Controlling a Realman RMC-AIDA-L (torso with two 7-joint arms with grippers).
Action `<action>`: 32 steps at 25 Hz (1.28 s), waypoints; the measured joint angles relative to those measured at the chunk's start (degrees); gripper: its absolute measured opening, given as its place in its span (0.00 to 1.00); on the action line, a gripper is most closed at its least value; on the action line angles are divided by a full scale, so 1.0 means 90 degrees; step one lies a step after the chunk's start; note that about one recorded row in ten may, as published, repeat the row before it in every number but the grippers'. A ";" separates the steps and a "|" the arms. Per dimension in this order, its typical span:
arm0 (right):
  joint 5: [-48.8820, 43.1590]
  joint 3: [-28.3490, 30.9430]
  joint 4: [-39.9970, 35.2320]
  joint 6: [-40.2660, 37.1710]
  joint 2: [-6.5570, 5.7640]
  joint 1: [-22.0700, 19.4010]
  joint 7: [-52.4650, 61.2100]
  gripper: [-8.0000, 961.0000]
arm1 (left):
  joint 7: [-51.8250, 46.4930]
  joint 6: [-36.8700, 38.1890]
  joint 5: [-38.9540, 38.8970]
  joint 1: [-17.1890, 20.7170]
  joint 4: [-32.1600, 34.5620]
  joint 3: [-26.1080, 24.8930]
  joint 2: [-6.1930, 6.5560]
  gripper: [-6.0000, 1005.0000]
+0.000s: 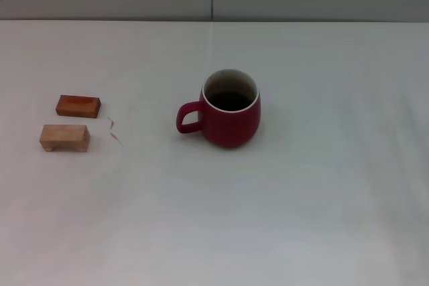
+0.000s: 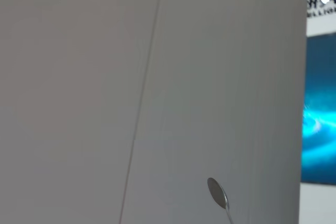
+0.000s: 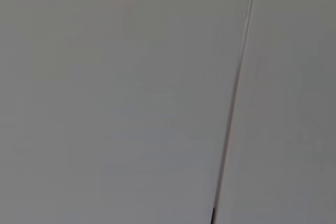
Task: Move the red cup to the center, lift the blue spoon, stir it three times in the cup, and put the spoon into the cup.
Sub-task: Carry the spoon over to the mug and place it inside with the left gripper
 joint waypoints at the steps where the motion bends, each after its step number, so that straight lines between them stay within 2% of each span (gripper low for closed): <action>1: 0.0000 0.0004 0.0002 -0.0003 0.0000 -0.0004 0.0000 0.72 | -0.0153 -0.0001 0.0255 -0.0032 0.0284 -0.0157 -0.0010 0.14; 5: 0.0004 0.0017 -0.0002 -0.0019 0.0000 -0.0013 0.0000 0.72 | -0.0671 -0.0002 0.1045 -0.0186 0.1267 -0.0506 -0.0032 0.14; 10: 0.0015 0.0026 -0.0044 -0.0078 -0.0009 -0.0014 0.0000 0.72 | -0.1390 0.0000 0.2268 -0.0549 0.2495 -0.0675 -0.0047 0.14; 13: 0.0022 0.0028 -0.0043 -0.0079 -0.0010 -0.0014 0.0000 0.73 | -0.1690 0.0016 0.2942 -0.0831 0.2945 -0.0705 -0.0075 0.14; 14: 0.0023 0.0028 -0.0043 -0.0079 -0.0010 -0.0018 0.0000 0.73 | -0.1856 0.0055 0.3424 -0.1014 0.3261 -0.0693 -0.0118 0.14; 15: 0.0024 0.0028 -0.0043 -0.0079 -0.0010 -0.0023 0.0000 0.73 | -0.1856 0.0055 0.3424 -0.1014 0.3261 -0.0693 -0.0118 0.14; 18: 0.0027 0.0028 -0.0049 -0.0079 -0.0010 -0.0043 0.0000 0.73 | -0.1994 0.0071 0.4085 -0.1210 0.3700 -0.0664 -0.0235 0.14; 19: 0.0029 0.0032 -0.0050 -0.0079 -0.0010 -0.0065 0.0000 0.73 | -0.2126 0.0085 0.4630 -0.1359 0.4021 -0.0649 -0.0348 0.14; 20: 0.0029 0.0032 -0.0050 -0.0079 -0.0010 -0.0065 0.0000 0.73 | -0.2126 0.0085 0.4630 -0.1359 0.4021 -0.0649 -0.0348 0.14; 26: 0.0030 0.0038 -0.0053 -0.0079 -0.0018 -0.0088 0.0000 0.73 | -0.2340 0.0275 0.5846 -0.1755 0.4542 -0.0607 -0.0667 0.14; 28: 0.0030 0.0038 -0.0056 -0.0079 -0.0020 -0.0089 0.0000 0.73 | -0.2391 0.0300 0.6205 -0.1816 0.4706 -0.0468 -0.0723 0.14; 32: 0.0030 0.0038 -0.0075 -0.0079 -0.0028 -0.0092 0.0000 0.72 | -0.2545 0.0283 0.6634 -0.1848 0.4947 0.0020 -0.0730 0.14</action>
